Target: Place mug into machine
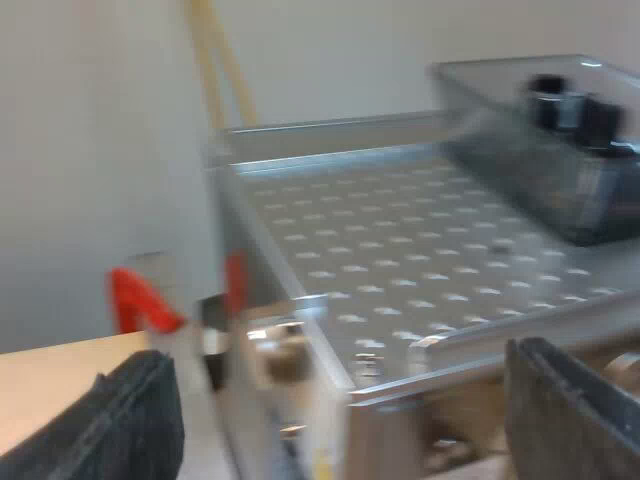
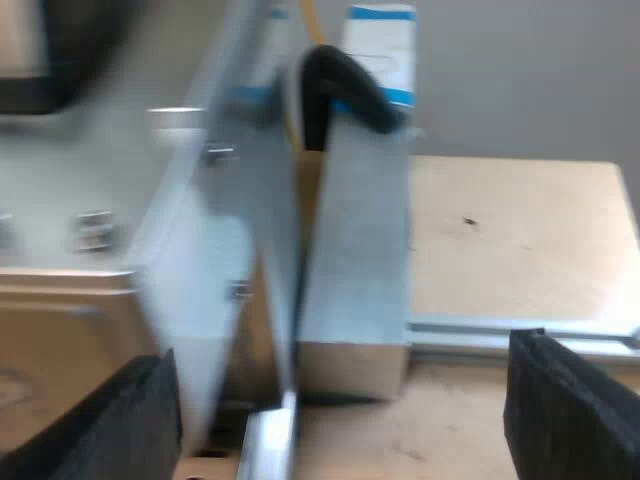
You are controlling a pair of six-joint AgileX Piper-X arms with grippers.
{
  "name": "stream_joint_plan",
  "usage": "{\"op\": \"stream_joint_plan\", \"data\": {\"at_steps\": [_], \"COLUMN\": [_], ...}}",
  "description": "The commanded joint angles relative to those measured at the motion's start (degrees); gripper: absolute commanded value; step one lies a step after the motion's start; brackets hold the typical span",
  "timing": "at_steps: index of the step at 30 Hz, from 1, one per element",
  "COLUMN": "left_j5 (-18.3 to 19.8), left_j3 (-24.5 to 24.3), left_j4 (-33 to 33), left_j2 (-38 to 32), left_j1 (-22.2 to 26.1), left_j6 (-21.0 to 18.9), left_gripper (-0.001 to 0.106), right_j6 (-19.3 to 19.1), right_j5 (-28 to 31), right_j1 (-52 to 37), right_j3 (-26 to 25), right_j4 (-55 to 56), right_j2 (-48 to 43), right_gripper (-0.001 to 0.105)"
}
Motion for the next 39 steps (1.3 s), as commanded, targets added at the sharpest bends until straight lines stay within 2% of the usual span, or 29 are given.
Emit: {"op": "stream_joint_plan", "data": {"at_steps": [1,9,12,14,17,21,27,39], "left_j5": [0.3,0.1,-0.1,-1.2,-2.3,-5.8,-10.8,-11.1], "left_j3": [-0.4,-0.4,-0.4,-0.4,-0.4,-0.4,-0.3,-0.3], "left_j4": [0.0,1.2,2.5,3.0,3.1,7.6,12.6,22.7], "left_j2": [-0.1,-0.1,-0.2,-0.2,-0.5,-3.6,-10.1,-23.3], "left_j1": [2.6,3.2,3.2,3.2,3.2,3.2,3.2,3.2], "left_j6": [0.0,0.0,0.0,0.0,0.0,0.0,0.6,3.8], "left_gripper": [0.069,0.069,0.069,0.069,0.069,0.069,0.069,0.069], "right_j6": [-0.1,-0.2,-1.5,-3.4,-5.4,-8.6,-8.6,-8.8], "right_j5": [-4.0,-14.0,-15.9,-19.2,-21.5,-21.6,-23.0,-24.3], "right_j1": [-5.9,-24.8,-31.0,-34.2,-36.2,-36.7,-36.7,-36.7], "right_j3": [-0.5,-0.5,-0.5,-0.1,0.6,3.4,7.0,9.9], "right_j4": [1.8,3.2,3.9,4.5,4.7,4.7,4.9,14.1], "right_j2": [-1.1,-1.1,-1.5,-2.8,-4.9,-11.0,-21.0,-38.0], "right_gripper": [0.069,0.069,0.069,0.069,0.069,0.069,0.069,0.069]}}
